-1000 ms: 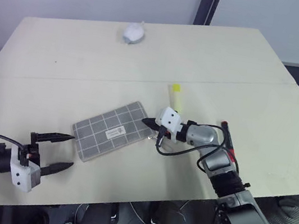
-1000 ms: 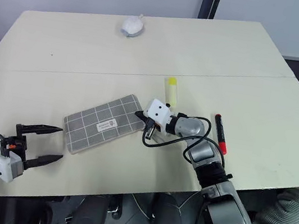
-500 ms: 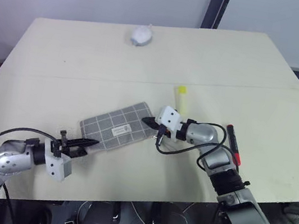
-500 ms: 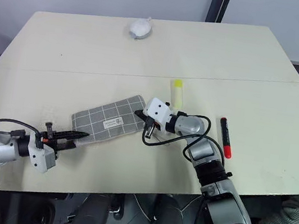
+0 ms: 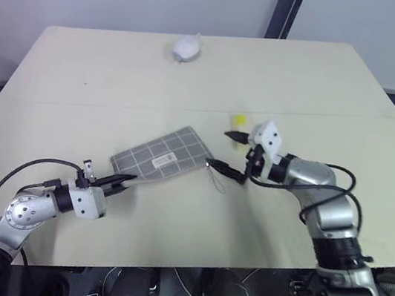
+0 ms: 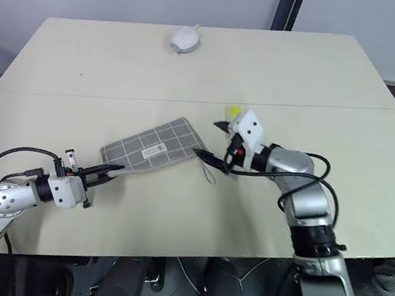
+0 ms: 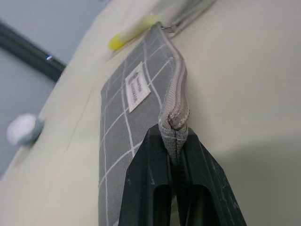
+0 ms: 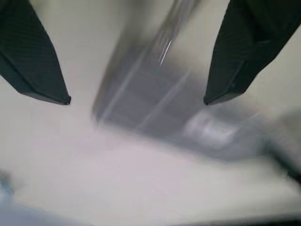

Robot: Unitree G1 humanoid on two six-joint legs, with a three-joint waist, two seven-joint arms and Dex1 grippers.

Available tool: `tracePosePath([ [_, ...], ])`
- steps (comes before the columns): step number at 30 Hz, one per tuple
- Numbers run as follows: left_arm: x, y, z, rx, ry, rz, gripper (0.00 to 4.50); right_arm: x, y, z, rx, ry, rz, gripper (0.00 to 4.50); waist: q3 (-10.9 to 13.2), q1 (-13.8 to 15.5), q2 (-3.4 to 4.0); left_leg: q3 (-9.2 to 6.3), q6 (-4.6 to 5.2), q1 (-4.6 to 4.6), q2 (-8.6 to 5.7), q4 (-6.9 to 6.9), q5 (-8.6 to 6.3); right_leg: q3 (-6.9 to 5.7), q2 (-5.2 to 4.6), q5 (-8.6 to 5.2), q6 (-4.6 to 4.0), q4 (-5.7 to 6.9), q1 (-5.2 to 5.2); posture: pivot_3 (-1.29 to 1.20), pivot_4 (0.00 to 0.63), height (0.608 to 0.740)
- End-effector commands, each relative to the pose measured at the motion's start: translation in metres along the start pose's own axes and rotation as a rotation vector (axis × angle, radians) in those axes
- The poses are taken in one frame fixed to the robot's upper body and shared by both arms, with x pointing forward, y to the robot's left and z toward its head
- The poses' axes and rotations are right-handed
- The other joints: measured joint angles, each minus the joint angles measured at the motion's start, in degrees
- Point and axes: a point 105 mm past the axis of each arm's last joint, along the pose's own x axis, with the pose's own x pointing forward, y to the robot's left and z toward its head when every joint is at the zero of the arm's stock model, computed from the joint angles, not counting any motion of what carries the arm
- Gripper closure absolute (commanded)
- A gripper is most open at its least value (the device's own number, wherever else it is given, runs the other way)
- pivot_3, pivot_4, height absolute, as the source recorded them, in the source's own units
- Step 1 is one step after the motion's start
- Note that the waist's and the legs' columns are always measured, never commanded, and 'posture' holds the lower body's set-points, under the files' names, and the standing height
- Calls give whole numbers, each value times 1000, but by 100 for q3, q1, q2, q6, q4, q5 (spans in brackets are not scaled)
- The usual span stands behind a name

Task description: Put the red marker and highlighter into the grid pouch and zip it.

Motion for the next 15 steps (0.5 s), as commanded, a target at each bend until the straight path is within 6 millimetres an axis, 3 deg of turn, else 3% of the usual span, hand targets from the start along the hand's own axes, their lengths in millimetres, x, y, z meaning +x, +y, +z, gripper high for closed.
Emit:
tracePosePath([
  [1, 3, 5, -2, -5, 20, 43, 4500, 6, 8, 6, 30, -12, 2, 65, 0, -20, 0, 1, 0, 1, 0, 0, 0, 0, 3, 0, 0, 0, -2, 0, 150, 740],
  [4, 7, 6, -3, -7, 31, 72, 4500, 13, 15, -14, 87, 63, -29, 65, 0, -25, 0, -2, 0, 6, 6, 0, 0, -13, 4, 1, 0, 2, -2, 0, 150, 740],
  [11, 11, 1, -2, -22, 37, 82, 4500, 35, 23, -28, 235, 80, -94, 65, 0, -8, 0, -4, -1, 5, 8, 0, 0, -15, 4, 1, 0, 1, -3, 0, 150, 740],
  [13, 11, 0, -3, -19, 38, 78, 4500, 44, 28, -27, 244, 66, -75, 575, -1, -6, -2, -4, 0, 3, 8, -1, 0, -15, 0, 1, 0, -2, -2, 0, 150, 740],
  [15, 12, 0, -2, -16, 37, 76, 4500, 54, 30, -21, 250, 40, -73, 1402, -1, -16, -2, -3, 0, 2, 8, -3, 0, -15, 0, 1, 0, -8, -1, 0, 150, 740],
])
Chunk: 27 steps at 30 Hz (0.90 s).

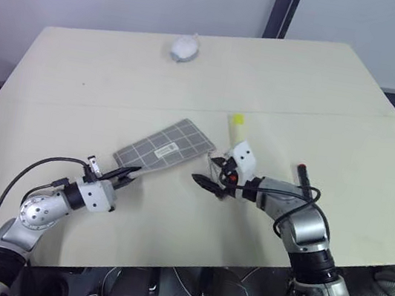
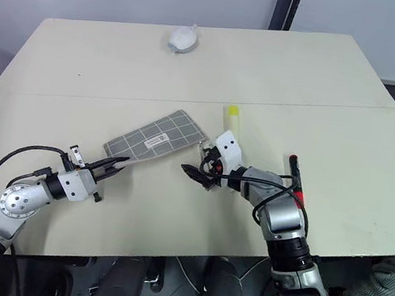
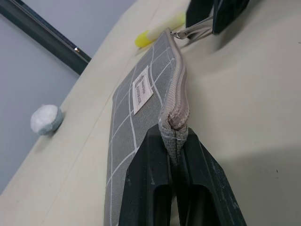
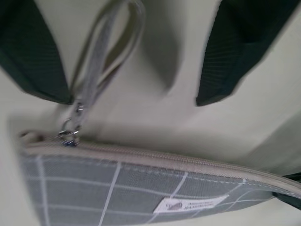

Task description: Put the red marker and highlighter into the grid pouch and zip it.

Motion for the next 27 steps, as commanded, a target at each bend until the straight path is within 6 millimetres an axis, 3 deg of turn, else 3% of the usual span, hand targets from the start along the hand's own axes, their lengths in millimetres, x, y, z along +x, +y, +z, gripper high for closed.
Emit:
tracePosePath([
  [1, 0, -3, -2, 1, 18, -6, 4500, 14, 12, 18, -34, -61, 37, 1912, 0, -14, 0, 1, 0, 0, 0, 0, 0, 0, 0, 0, 0, -1, 0, 0, 150, 740],
  [4, 0, -2, -3, 2, 22, 0, 4500, 21, 21, 27, -116, -82, 71, 3630, 0, -9, 0, 0, 0, 0, 0, -3, 0, -2, 3, 0, 0, 0, -1, 0, 150, 740],
  [6, 1, -1, -3, 1, 25, 4, 4500, 24, 31, 29, -233, -74, 118, 4463, 0, -3, 0, -1, 0, -1, -1, -4, 0, -2, 2, 0, 0, -1, -2, 0, 150, 740],
  [9, 5, 1, -3, -3, 22, 14, 4500, 26, 53, 30, -432, -77, 255, 4463, 0, 1, 0, -1, 0, -1, -2, -5, 0, -2, 1, 0, 0, -6, 0, 0, 150, 740],
  [14, 14, 3, -2, -8, 13, 16, 4500, 30, 74, 37, -697, -104, 484, 4463, 1, -14, -2, 0, 0, -1, -1, -2, 0, -9, 5, 0, 1, -11, 1, 0, 150, 740],
  [22, 22, 13, -1, 2, -1, 32, 4500, 38, 99, 30, -944, -93, 730, 4463, 1, -8, -10, 1, 2, -8, -3, -7, 0, -11, 11, 0, 0, -11, -3, 0, 150, 740],
  [27, 23, 14, -2, 3, -5, 36, 4500, 43, 104, 23, -1128, -71, 809, 4463, 1, -12, -10, 18, 12, -26, -3, 4, 8, -7, 16, 1, 1, 9, -1, 0, 150, 740],
])
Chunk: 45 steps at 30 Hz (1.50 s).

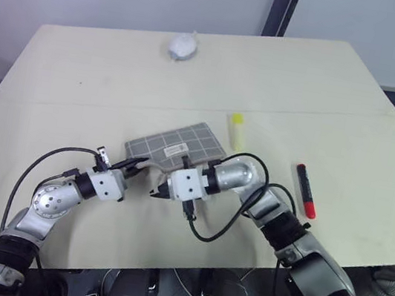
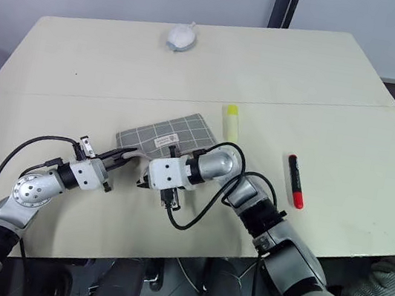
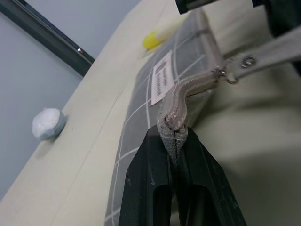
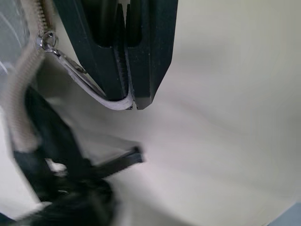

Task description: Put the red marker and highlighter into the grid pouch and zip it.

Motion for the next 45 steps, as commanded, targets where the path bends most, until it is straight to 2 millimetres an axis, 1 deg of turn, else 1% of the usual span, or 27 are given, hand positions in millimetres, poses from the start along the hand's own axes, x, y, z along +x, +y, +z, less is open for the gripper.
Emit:
tracePosePath([
  [1, 2, 2, 0, 0, -4, 9, 4500, 9, -1, 17, -169, -27, 67, 4463, 0, 0, 0, 4, -10, 0, 1, 1, -3, 0, 0, 0, 0, 1, -2, 0, 150, 740],
  [3, 1, 0, 1, 2, -7, 4, 4500, 8, -6, 16, -166, -27, 27, 4463, 0, 3, -1, 2, -14, 7, 2, 2, -4, 0, 0, 0, 0, 2, -9, 0, 150, 740],
  [4, 1, -1, 1, 3, -8, 1, 4500, 5, -12, 17, -152, -39, -16, 4463, 0, 2, -1, -1, -15, 12, 2, 2, -5, -1, 0, -1, -1, 1, -11, 0, 150, 740],
  [7, -4, -5, 1, 8, -6, -10, 4500, -6, -31, 17, -103, -60, -141, 4463, 0, -1, -1, -11, -15, 12, 3, 0, -5, 0, -2, -1, -1, 1, -12, 0, 150, 740],
  [8, -6, -7, 1, 18, -5, -19, 4500, -9, -33, 17, -107, -59, -157, 4463, 0, 0, -1, -11, -15, 12, 3, -1, -5, 0, -2, -1, -1, 1, -11, 0, 150, 740],
  [12, -9, -11, 1, 59, -6, -37, 4500, -12, -31, 22, -112, -81, -140, 4463, -1, -2, -2, -9, -15, 13, 3, -1, -5, 1, -2, 0, -2, 0, -10, 0, 150, 740],
  [14, -8, -15, 1, 76, -11, -55, 4500, -10, -32, 30, -136, -104, -132, 4463, -1, -10, -1, -9, -15, 13, 3, -2, -5, 2, -1, -1, -2, 1, -10, 0, 150, 740],
  [16, -5, -13, 1, 75, -14, -41, 4500, -7, -29, 33, -149, -116, -113, 4463, -1, -12, -1, -9, -15, 14, 4, -3, -5, 2, 0, -1, -2, 2, -10, 0, 150, 740],
  [19, -2, -6, 0, 76, -9, -4, 4500, -10, -27, 25, -116, -90, -117, 4463, -1, 6, -2, -10, -15, 15, 4, -1, -5, 2, -1, -1, -2, 3, -11, 0, 150, 740],
  [21, -3, -5, 0, 72, -7, 7, 4500, -15, -25, 17, -102, -64, -125, 3906, -1, 18, -2, -10, -15, 16, 4, 1, -5, 1, -3, 0, -1, 2, -10, 0, 150, 740],
  [23, -4, -6, 1, 72, -7, 11, 4500, -24, -22, 9, -76, -38, -148, 3059, -1, 24, -2, -11, -15, 17, 3, 2, -5, 1, -5, 0, -1, 3, -10, 0, 150, 740],
  [25, -7, -5, 0, 68, -2, 20, 4500, -35, -19, 3, -41, -22, -182, 2075, -2, 28, -4, -12, -15, 17, 2, 1, -5, 1, -8, 0, -1, 2, -10, 0, 150, 740],
  [26, -7, -5, 0, 65, 0, 26, 4500, -40, -18, 0, -29, -12, -200, 1442, -2, 25, -4, -12, -15, 17, 1, 1, -5, 1, -9, 0, -1, 1, -9, 0, 150, 740],
  [29, -10, -4, 0, 63, 7, 34, 4500, -59, -12, -9, 57, 8, -282, 52, -3, 19, -4, -12, -15, 17, 0, 0, -5, 2, -10, -1, -1, 1, -10, 0, 150, 740],
  [31, -13, -2, -1, 55, 15, 54, 4500, -77, -6, -10, 173, -29, -379, 52, -3, 24, -5, -14, -15, 17, 1, -2, -5, 2, -8, -1, -2, 1, -10, 0, 150, 740],
  [32, -15, 1, -3, 41, 24, 76, 4500, -90, -5, -12, 263, -52, -471, 52, -3, 24, -5, -16, -15, 16, 2, -5, -5, 2, -8, -2, -2, 1, -9, 0, 150, 740],
  [33, -16, 3, -4, 31, 29, 91, 4500, -98, -5, -13, 323, -65, -529, 52, -3, 25, -5, -17, -15, 16, 2, -7, -5, 3, -8, -2, -3, 1, -6, 0, 150, 740],
  [36, -16, 11, -7, -9, 40, 134, 4500, -140, -33, -28, 540, -88, -937, 52, -2, -13, -7, -14, -15, 14, 3, -2, -5, 6, -8, -1, -2, 4, -1, 0, 150, 740],
  [38, -13, 16, -8, -60, 40, 164, 4500, -164, -46, -43, 650, -58, -1175, 52, -2, -17, -8, -20, -16, 17, 5, 2, -5, 0, -8, 2, -5, 6, -3, 0, 150, 740],
  [39, -10, 19, -7, -87, 36, 177, 4500, -170, -48, -48, 663, -24, -1236, 52, -2, -15, -7, -29, -16, 16, 5, 1, -6, -7, -7, 2, -5, -1, -4, 0, 150, 740],
  [41, -6, 24, -6, -131, 28, 195, 4500, -173, -51, -59, 701, 45, -1288, 52, -2, -11, -8, -52, -16, 8, 11, -5, -6, -19, 15, 2, -5, -40, -4, 0, 150, 740],
  [42, -4, 26, -6, -139, 26, 199, 4500, -174, -51, -68, 750, 77, -1321, 52, -2, -17, -9, -56, -16, 4, 17, -4, -5, -19, 22, 2, -5, -48, -4, 0, 150, 740],
  [43, -2, 28, -6, -143, 25, 199, 4500, -175, -52, -74, 782, 107, -1340, 52, -3, -24, -10, -53, -16, 5, 18, 0, -5, -16, 22, 3, -6, -48, -3, 0, 150, 740],
  [45, 0, 30, -5, -142, 23, 196, 4500, -169, -52, -80, 833, 118, -1323, 52, -3, -29, -10, -38, -16, 7, 17, -1, -5, -11, 17, 3, -7, -46, -9, 0, 150, 740],
])
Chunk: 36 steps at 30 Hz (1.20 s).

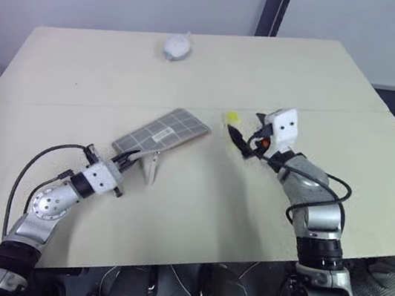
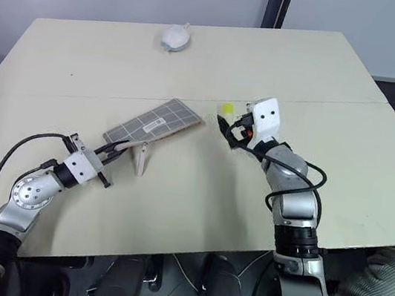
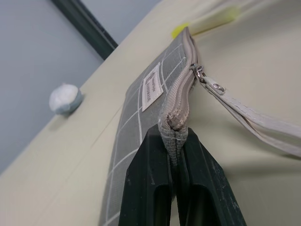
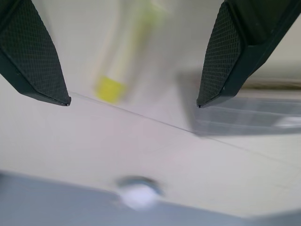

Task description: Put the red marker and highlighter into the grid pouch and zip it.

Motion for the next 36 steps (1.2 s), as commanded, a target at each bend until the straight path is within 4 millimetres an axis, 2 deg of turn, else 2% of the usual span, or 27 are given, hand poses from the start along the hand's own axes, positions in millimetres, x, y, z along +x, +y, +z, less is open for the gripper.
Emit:
tracePosePath([
  [1, 4, 15, 10, 9, -35, 33, 4500, 9, -1, 0, 44, 36, -27, 52, 0, -5, -1, 4, 1, 0, -2, -1, 0, 2, -2, 1, -1, 2, -1, 0, 150, 740],
  [4, 6, 17, 11, 12, -40, 34, 4500, 18, 12, -2, 50, 69, 26, 52, 0, -40, -1, 12, 17, -1, -25, -1, -3, 30, -5, 24, -6, 30, -11, 0, 150, 740],
  [6, 7, 17, 12, 13, -42, 33, 4500, 22, 14, -10, 10, 112, 27, 52, 0, -74, -1, 16, 29, -3, -25, -9, 1, 28, 4, 24, -5, 33, -15, 0, 150, 740],
  [10, 8, 15, 17, 19, -58, 29, 4500, 28, 16, -27, 46, 184, 39, 52, 0, -93, -2, 15, 30, 1, -20, -10, 3, 25, 17, 25, 1, 43, -15, 0, 150, 740],
  [13, 7, 14, 20, 21, -65, 27, 4500, 28, 15, -35, 41, 216, 38, 1400, 0, -98, -2, 15, 24, 3, -19, -3, 4, 26, 12, 19, -8, 47, -15, 0, 150, 740],
  [17, 5, 17, 22, 18, -69, 35, 4500, 26, 12, -37, 43, 220, 44, 3545, -1, -100, -3, 9, 10, 9, -18, 2, -4, 28, 5, 20, -8, 47, -11, 0, 150, 740],
  [18, 5, 19, 23, 16, -69, 38, 4500, 25, 10, -35, 41, 213, 41, 3659, -1, -100, -3, 7, 10, 10, -18, 2, -4, 28, 4, 20, -9, 47, -10, 0, 150, 740],
  [21, 4, 24, 22, 3, -66, 53, 4500, 23, 0, -26, 23, 179, 16, 3649, -1, -92, -3, 6, 10, 10, -18, 0, -4, 28, 5, 20, -9, 47, -12, 0, 150, 740],
  [24, 5, 27, 23, 11, -67, 45, 4500, 13, -8, -1, 13, 74, 68, 3649, 1, -84, -4, 8, 12, 6, -21, -1, -2, 28, 5, 20, -9, 46, -13, 0, 150, 740],
  [28, 6, 32, 23, 24, -68, 36, 4500, -11, -10, 19, 4, -4, 182, 3650, 1, -77, -6, 8, 14, 4, -23, 0, -1, 29, 4, 20, -8, 44, -13, 0, 150, 740],
  [31, 8, 35, 23, 31, -70, 31, 4500, -36, -1, 28, -20, -36, 326, 3650, 1, -74, -8, 2, 11, 5, -21, -2, -4, 28, 5, 19, -9, 40, -12, 0, 150, 740],
  [33, 9, 36, 23, 33, -74, 26, 4500, -47, 10, 26, -55, -18, 416, 3650, 2, -78, -11, -2, 10, 5, -21, -3, -4, 28, 5, 19, -9, 37, -11, 0, 150, 740],
  [36, 12, 35, 23, 34, -81, 19, 4500, -52, 21, 12, -145, 49, 466, 3650, 4, -103, -13, -2, 10, 8, -20, -1, -4, 28, 5, 19, -8, 37, -12, 0, 150, 740],
])
